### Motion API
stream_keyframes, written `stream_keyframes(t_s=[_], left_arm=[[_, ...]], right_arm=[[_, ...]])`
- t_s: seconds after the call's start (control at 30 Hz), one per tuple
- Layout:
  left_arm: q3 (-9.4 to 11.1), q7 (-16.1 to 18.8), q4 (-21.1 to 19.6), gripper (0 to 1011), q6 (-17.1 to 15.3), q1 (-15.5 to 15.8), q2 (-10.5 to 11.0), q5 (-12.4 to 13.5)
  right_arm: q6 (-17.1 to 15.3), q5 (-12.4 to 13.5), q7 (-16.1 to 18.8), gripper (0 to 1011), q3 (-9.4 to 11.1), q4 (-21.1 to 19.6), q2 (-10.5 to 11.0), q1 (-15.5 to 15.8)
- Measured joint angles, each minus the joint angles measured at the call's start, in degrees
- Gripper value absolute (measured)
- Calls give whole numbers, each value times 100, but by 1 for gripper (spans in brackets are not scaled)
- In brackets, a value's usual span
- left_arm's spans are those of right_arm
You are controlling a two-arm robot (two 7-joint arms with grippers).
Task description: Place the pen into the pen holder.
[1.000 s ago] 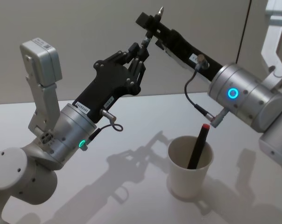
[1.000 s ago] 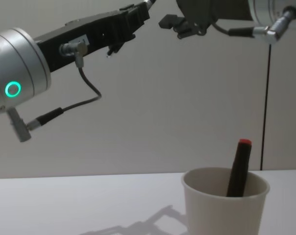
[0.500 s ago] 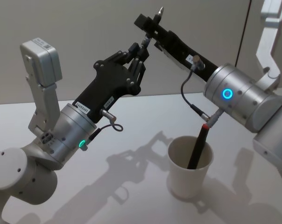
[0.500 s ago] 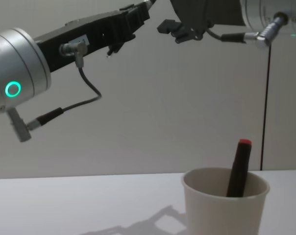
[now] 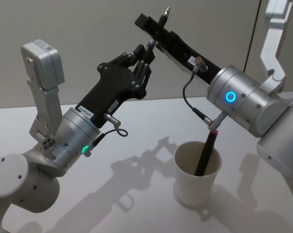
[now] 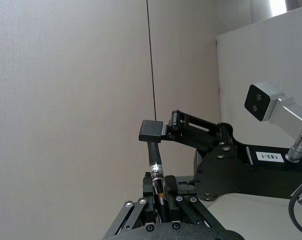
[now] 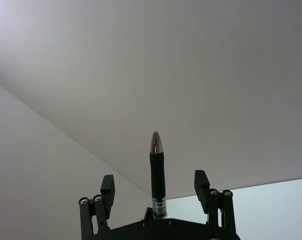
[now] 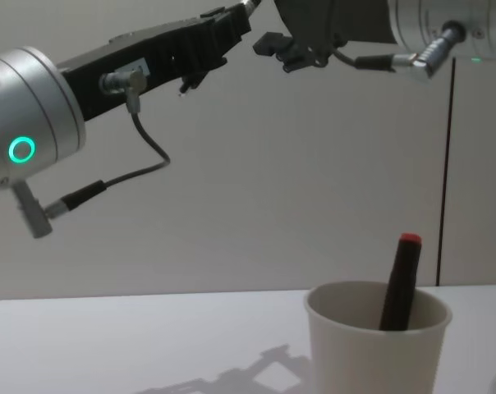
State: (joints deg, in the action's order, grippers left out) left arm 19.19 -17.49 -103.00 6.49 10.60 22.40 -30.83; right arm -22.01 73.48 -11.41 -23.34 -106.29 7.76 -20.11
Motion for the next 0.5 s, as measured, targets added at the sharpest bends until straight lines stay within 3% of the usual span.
stream_keyframes(t_s=[0.33, 0.5], left_arm=[[0, 0, 0, 151, 0, 0, 0, 0], [0, 0, 0, 151, 0, 0, 0, 0]], right_arm=[[64, -7, -6, 1001, -50, 39, -3, -28], [77, -10, -8, 928, -62, 48, -3, -35]])
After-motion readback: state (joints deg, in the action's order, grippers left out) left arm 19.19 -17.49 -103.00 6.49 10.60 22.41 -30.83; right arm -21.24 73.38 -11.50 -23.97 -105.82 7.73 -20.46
